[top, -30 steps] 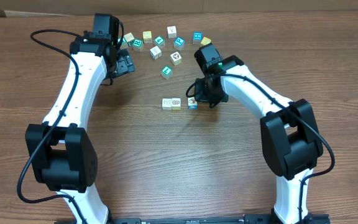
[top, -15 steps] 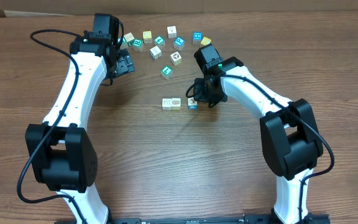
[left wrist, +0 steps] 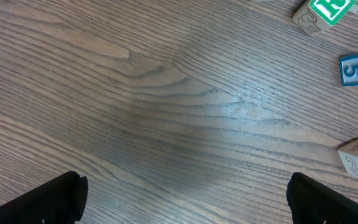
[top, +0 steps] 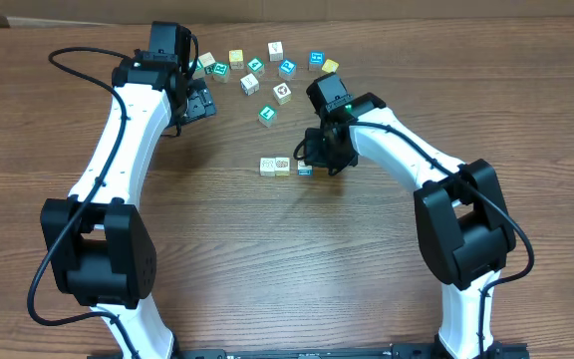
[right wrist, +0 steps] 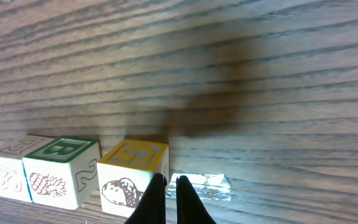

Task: Form a horizontal line
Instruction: 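Push the acorn block left against the pineapple block with the right gripper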

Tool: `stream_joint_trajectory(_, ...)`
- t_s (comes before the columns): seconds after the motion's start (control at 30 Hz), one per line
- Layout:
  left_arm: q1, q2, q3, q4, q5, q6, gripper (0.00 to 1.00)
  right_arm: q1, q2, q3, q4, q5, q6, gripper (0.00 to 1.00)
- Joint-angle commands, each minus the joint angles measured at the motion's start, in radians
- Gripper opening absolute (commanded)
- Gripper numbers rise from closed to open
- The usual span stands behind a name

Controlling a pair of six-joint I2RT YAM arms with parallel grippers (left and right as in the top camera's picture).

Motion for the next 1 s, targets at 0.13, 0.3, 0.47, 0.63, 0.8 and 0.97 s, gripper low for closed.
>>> stream_joint_trajectory(0.13, -0.002, 0.013, 0.024, -0.002, -0.013, 0.001, 1.0, 0.004, -0.006, -0.008, -0.001, 0.047, -0.002, 0.04)
stream_joint_trajectory(0.3, -0.002, 0.013, 0.024, -0.002, -0.013, 0.001, 1.0, 0.004, -0.006, -0.008, -0.024, 0.055, -0.002, 0.04)
stream_joint_trajectory(0.47, -0.002, 0.013, 0.024, -0.002, -0.013, 0.001, 1.0, 0.004, -0.006, -0.008, -0.013, 0.091, -0.002, 0.04)
stream_joint_trajectory(0.63, -0.002, 0.013, 0.024, -0.002, -0.013, 0.001, 1.0, 0.004, -0.005, -0.008, -0.019, 0.092, -0.009, 0.04)
stream_joint_trajectory(0.8, -0.002, 0.013, 0.024, -0.002, -0.013, 0.001, 1.0, 0.004, 0.0, -0.008, -0.022, 0.152, -0.01, 0.04)
stream_joint_trajectory(0.97, -0.002, 0.013, 0.024, -0.002, -0.013, 0.001, 1.0, 0.004, 0.0, -0.008, -0.01, 0.129, -0.033, 0.04)
